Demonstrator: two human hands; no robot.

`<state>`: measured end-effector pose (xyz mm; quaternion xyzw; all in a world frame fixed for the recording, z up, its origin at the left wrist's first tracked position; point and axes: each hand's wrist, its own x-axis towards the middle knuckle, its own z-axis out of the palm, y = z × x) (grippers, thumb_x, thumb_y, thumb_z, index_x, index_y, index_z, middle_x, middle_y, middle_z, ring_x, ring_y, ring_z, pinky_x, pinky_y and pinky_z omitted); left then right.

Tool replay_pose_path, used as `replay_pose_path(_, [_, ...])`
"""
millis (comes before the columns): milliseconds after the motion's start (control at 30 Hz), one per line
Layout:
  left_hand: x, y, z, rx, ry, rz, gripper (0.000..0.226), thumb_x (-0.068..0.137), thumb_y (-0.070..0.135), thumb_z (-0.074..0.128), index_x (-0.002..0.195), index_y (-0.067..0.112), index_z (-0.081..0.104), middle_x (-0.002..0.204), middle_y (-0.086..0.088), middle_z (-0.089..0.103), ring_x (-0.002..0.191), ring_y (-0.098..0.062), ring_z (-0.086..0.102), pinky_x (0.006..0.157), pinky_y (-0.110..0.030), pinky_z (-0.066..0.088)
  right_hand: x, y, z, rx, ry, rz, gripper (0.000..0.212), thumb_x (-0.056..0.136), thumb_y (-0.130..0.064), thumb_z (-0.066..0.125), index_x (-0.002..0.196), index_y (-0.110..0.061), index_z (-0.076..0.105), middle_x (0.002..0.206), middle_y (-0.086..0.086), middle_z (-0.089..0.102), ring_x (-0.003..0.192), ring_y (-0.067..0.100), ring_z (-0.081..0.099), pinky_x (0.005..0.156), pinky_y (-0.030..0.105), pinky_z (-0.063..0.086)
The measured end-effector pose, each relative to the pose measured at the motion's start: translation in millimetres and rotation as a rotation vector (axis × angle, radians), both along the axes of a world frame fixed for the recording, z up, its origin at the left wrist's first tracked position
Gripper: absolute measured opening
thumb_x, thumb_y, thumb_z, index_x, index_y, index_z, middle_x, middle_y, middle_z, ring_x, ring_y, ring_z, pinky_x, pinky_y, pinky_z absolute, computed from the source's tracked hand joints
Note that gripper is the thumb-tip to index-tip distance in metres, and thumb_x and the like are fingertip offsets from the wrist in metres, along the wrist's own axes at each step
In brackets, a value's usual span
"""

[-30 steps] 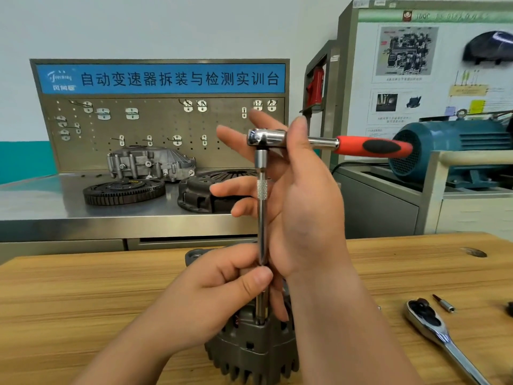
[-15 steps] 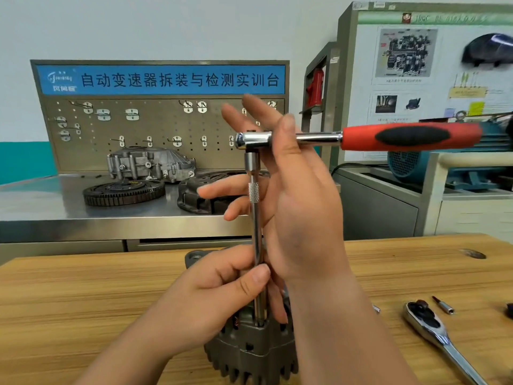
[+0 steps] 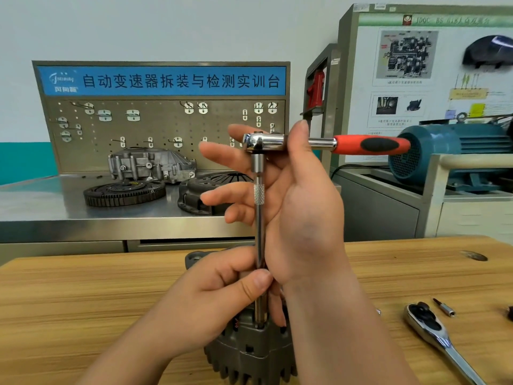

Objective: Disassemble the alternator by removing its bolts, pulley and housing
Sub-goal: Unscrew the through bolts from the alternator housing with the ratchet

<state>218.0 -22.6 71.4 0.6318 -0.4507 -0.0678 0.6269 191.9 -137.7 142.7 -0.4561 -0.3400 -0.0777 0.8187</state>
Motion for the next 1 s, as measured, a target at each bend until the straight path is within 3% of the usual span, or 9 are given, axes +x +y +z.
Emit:
replay_pose_path(100, [-1,0,1,-0.006,-0.011,-0.005,0.043,0.087,0.048,0.062,0.099,0.007,0.063,0.084,-0.005,0.071,0.079,-0.012,0.068,0.073,-0.021,0.053,-1,-2,1,0.000,0.009,0.033,0.057,0.096,-0.053,0.023,0.103,-0.011,0.060,0.081,0.006,0.074,0.052,0.016,0.066,0.042,0.020,0.043])
replay_pose_path(200, [0,1,-1,-0.011,-0.010,0.015,0.048,0.085,0.050,0.064,0.104,0.006,0.063,0.090,-0.018,0.071,0.084,-0.019,0.069,0.077,-0.024,0.055,-4,1,2,-0.003,-0.010,-0.037,0.051,0.091,-0.052,0.032,0.105,-0.011,0.059,0.082,0.008,0.074,0.052,0.016,0.065,0.042,0.020,0.043])
replay_pose_path(333, [-1,0,-1,-0.009,-0.001,0.046,0.027,0.086,0.043,0.065,0.101,0.022,0.073,0.087,-0.009,0.075,0.082,-0.011,0.070,0.073,-0.019,0.054,-8,9,-1,-0.051,-0.219,-0.452,0.019,0.100,-0.030,0.045,0.104,-0.023,0.062,0.086,0.006,0.070,0.058,0.024,0.066,0.042,0.020,0.045])
replay_pose_path(433, [-3,-1,0,0.007,-0.035,0.031,0.022,0.085,0.026,0.056,0.089,0.031,0.077,0.077,0.010,0.074,0.071,0.000,0.068,0.065,-0.010,0.050,-8,14,-2,-0.104,-0.386,-0.702,0.016,0.096,-0.021,0.052,0.095,-0.035,0.060,0.085,0.000,0.063,0.066,0.033,0.063,0.050,0.037,0.049])
replay_pose_path(533, [-4,0,1,-0.041,-0.004,0.006,0.020,0.087,0.040,0.064,0.096,0.026,0.075,0.083,0.005,0.075,0.077,-0.004,0.069,0.069,-0.014,0.052,-9,13,-1,-0.077,-0.240,-0.502,0.017,0.098,-0.032,0.048,0.110,-0.032,0.061,0.096,-0.011,0.068,0.063,0.019,0.070,0.047,0.023,0.051])
replay_pose_path(600, [-3,1,0,-0.037,0.031,-0.016,0.040,0.085,0.047,0.064,0.102,0.011,0.068,0.084,-0.004,0.073,0.078,-0.009,0.069,0.070,-0.017,0.052,-7,9,0,-0.011,-0.090,-0.292,0.032,0.098,-0.041,0.039,0.115,-0.023,0.060,0.110,-0.003,0.071,0.058,0.019,0.069,0.042,0.019,0.048])
replay_pose_path(767, [-3,0,1,0.008,0.014,-0.048,0.032,0.091,0.045,0.057,0.096,0.016,0.068,0.081,0.000,0.072,0.077,-0.008,0.067,0.071,-0.017,0.050,-2,-5,4,0.042,0.108,0.089,0.051,0.101,-0.049,0.023,0.101,-0.012,0.059,0.084,0.004,0.075,0.050,0.014,0.066,0.041,0.018,0.044])
replay_pose_path(867, [-1,0,1,0.002,0.030,-0.035,0.032,0.088,0.046,0.061,0.095,0.016,0.069,0.080,-0.001,0.072,0.075,-0.010,0.069,0.071,-0.019,0.052,-1,-2,2,0.043,0.030,0.063,0.042,0.094,-0.048,0.036,0.106,-0.015,0.060,0.088,0.005,0.074,0.054,0.014,0.066,0.041,0.018,0.046])
replay_pose_path(1000, [-1,0,1,0.009,-0.007,-0.004,0.038,0.086,0.048,0.062,0.102,0.014,0.066,0.091,-0.001,0.072,0.082,-0.011,0.068,0.076,-0.020,0.053,-1,3,-2,-0.026,-0.215,-0.320,0.021,0.096,-0.032,0.048,0.107,-0.024,0.065,0.110,0.006,0.069,0.063,0.015,0.068,0.043,0.018,0.048])
